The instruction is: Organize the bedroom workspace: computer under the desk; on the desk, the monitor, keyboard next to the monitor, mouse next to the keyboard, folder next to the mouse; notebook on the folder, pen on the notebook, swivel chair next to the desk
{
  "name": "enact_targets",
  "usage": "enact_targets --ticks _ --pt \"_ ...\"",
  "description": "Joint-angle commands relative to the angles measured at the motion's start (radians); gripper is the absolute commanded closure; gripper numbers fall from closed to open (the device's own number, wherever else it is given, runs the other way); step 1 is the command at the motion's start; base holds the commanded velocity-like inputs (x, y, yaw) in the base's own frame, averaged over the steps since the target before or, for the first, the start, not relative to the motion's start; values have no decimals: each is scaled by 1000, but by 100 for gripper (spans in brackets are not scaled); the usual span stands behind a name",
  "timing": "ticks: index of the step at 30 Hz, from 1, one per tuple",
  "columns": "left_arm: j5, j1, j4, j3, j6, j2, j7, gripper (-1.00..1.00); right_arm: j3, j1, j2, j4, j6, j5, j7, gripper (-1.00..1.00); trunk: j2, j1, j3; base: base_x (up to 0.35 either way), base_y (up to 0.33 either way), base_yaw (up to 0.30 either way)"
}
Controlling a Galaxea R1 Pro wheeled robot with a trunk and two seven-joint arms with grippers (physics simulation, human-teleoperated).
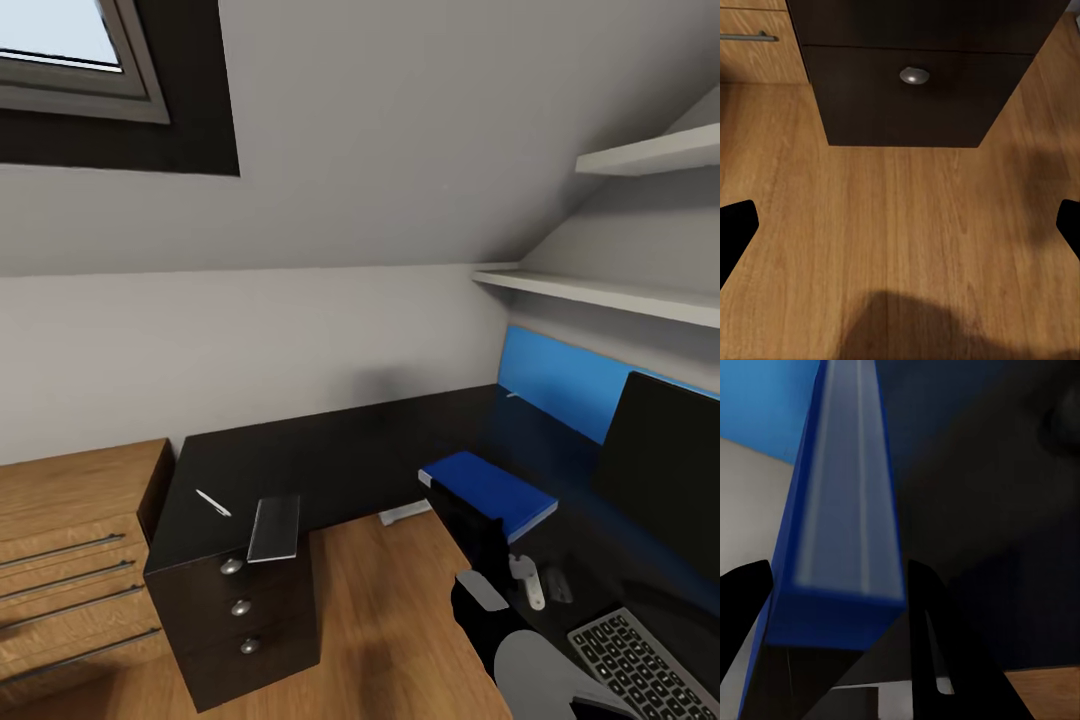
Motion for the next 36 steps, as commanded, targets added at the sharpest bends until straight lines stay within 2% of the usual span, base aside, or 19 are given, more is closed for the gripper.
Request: enact_targets --ticks 1,12,36 --pt "0 -1 0 4 -3 0 -3 -100 0 -1 0 0 -2 -8 5 100 -8 4 -5 0 0 0" --pt "0 -1 0 4 -3 0 -3 -100 0 -1 -1 -3 2 -9 -41 100 -85 46 -39 0 0 0" --pt "-1 -1 0 3 -3 0 -8 -100 -2 -1 -12 -6 3 -10 -44 100 -85 46 -39 8 -6 0"
